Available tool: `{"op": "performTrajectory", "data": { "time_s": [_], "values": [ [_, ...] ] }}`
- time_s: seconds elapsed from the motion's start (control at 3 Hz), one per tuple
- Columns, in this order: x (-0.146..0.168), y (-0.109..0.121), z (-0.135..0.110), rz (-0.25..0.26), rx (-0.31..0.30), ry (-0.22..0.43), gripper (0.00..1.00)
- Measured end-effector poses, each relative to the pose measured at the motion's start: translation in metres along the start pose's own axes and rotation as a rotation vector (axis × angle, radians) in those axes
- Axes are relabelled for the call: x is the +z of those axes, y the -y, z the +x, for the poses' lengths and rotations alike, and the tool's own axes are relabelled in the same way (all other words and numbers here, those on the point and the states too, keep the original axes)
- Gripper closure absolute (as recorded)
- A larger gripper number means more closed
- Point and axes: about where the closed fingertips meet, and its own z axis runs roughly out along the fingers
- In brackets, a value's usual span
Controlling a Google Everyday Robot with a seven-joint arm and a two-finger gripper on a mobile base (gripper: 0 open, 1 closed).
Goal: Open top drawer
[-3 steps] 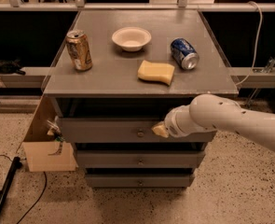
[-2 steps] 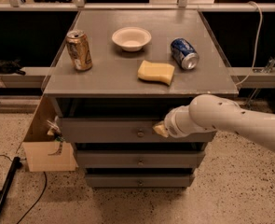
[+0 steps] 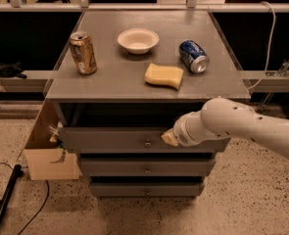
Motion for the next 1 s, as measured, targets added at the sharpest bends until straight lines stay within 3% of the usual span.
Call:
{"op": "performTrajectory", "data": {
  "time_s": [1.0],
  "values": [
    [-0.013, -0.010, 0.001, 0.004, -0.015, 0.013, 1.00]
  ]
}}
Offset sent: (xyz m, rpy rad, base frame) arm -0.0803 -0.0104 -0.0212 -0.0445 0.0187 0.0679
